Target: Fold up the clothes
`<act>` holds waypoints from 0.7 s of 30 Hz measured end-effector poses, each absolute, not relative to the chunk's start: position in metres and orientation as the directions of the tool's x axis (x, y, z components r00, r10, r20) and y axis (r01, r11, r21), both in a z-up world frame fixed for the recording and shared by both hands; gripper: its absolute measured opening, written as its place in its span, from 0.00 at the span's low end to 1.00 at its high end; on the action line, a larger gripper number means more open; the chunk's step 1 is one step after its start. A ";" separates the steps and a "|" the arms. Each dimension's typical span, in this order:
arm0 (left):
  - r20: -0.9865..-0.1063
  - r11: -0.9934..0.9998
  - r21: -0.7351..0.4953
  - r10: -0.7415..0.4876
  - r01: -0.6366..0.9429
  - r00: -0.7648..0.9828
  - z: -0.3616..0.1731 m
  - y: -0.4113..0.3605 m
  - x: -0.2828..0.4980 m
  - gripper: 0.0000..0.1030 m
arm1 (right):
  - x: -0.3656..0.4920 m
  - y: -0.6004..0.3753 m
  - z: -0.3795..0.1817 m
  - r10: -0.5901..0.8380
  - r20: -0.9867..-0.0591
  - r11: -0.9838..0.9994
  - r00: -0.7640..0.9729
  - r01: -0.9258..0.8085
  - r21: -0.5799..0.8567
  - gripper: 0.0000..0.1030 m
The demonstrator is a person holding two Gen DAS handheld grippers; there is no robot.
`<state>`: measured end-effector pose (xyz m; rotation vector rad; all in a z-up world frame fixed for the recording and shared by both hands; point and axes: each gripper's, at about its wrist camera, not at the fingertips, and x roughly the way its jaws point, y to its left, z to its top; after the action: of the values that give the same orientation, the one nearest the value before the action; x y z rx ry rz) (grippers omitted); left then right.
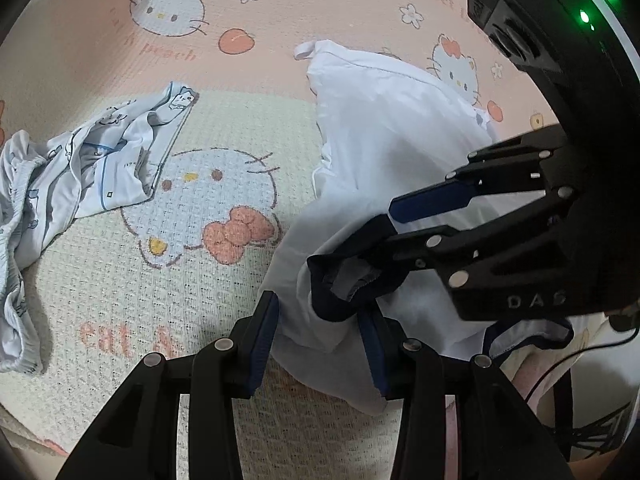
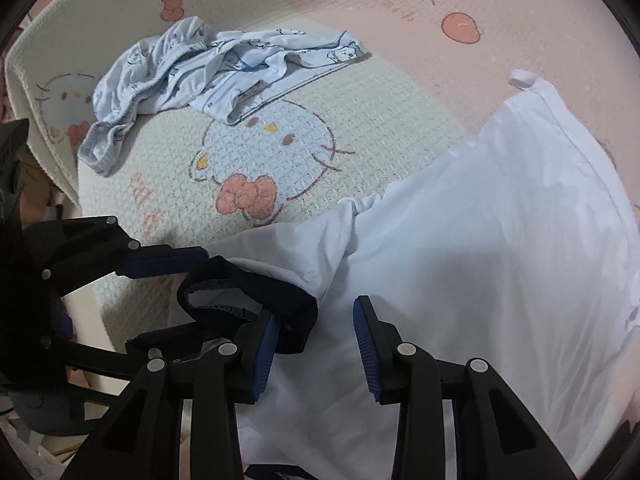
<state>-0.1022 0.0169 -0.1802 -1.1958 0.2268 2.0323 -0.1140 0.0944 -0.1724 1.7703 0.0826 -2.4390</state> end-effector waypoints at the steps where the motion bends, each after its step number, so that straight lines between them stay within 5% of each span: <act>1: -0.807 -0.700 -0.220 0.522 -0.680 -0.277 -0.180 0.016 -0.103 0.36 | -0.114 0.095 -0.172 -0.070 -0.948 -0.992 -0.309 0.126 0.032 0.29; 3: -0.796 -0.694 -0.248 0.543 -0.676 -0.266 -0.180 0.014 -0.106 0.36 | -0.116 0.097 -0.172 -0.073 -0.949 -0.994 -0.308 0.103 0.043 0.29; 5: -0.786 -0.686 -0.277 0.565 -0.672 -0.252 -0.179 0.011 -0.109 0.36 | -0.117 0.098 -0.171 -0.089 -0.946 -0.994 -0.312 0.087 0.065 0.14; 8: -0.774 -0.681 -0.307 0.585 -0.665 -0.241 -0.177 0.007 -0.113 0.23 | -0.122 0.099 -0.169 -0.092 -0.947 -0.995 -0.308 0.075 0.072 0.09; 21: -0.734 -0.747 -0.290 0.575 -0.598 -0.362 -0.158 -0.023 -0.148 0.14 | -0.183 0.079 -0.142 -0.136 -0.914 -0.990 -0.383 0.092 0.108 0.08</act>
<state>-0.1478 -0.0227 -0.1581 -1.1348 0.0337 2.1319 -0.1825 0.0792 -0.1422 1.6596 -0.0593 -2.5039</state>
